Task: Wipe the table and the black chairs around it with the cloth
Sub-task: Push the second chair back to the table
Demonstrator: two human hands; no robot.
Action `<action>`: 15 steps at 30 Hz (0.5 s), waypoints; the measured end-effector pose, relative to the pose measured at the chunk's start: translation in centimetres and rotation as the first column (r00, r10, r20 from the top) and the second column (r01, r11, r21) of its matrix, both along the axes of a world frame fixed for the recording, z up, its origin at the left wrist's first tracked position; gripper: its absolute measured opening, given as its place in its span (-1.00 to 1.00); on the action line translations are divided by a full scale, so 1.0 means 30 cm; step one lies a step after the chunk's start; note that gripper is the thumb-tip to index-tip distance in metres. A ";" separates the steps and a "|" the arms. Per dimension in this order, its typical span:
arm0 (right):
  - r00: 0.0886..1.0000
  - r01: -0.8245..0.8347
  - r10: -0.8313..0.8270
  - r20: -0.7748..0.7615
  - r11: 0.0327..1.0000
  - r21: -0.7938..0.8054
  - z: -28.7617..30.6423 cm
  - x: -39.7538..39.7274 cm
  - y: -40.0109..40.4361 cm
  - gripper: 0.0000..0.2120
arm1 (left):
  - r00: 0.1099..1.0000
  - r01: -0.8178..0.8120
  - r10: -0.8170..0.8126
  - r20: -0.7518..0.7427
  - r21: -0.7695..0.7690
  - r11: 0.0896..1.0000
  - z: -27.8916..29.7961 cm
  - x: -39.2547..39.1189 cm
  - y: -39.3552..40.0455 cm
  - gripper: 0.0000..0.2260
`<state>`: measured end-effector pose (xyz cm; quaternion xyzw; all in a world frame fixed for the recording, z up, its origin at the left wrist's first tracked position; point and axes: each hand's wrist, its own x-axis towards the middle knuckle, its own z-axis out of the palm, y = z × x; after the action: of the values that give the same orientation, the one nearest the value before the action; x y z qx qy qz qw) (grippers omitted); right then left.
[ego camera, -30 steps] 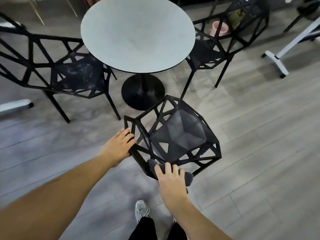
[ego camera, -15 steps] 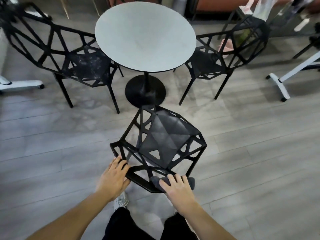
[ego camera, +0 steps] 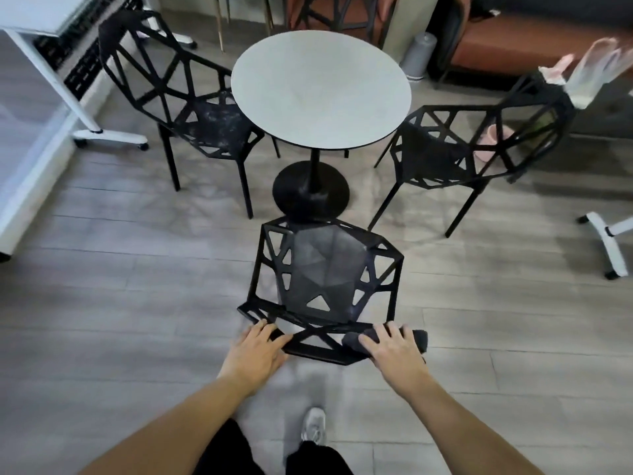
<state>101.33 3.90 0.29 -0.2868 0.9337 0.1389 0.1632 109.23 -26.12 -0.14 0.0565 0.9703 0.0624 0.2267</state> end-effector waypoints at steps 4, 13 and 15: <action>0.999 0.034 -0.034 -0.042 0.999 0.013 -0.009 -0.092 0.106 -0.45 | 0.998 -0.051 0.052 0.046 -0.031 0.998 -0.018 -0.051 0.134 -0.62; 0.930 0.366 -0.366 -0.030 0.930 -0.003 0.007 -0.207 0.230 -0.40 | 0.999 -0.021 0.021 0.030 -0.025 0.999 -0.008 -0.159 0.341 -0.56; 0.907 0.420 -0.419 0.025 0.902 -0.103 0.023 -0.215 0.239 -0.41 | 0.998 -0.048 0.048 0.047 0.000 0.999 -0.006 -0.149 0.339 -0.57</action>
<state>94.89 11.07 0.98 -0.0876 0.9794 0.0505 0.1751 104.77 -15.95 -0.32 0.0319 0.9657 0.0700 0.2479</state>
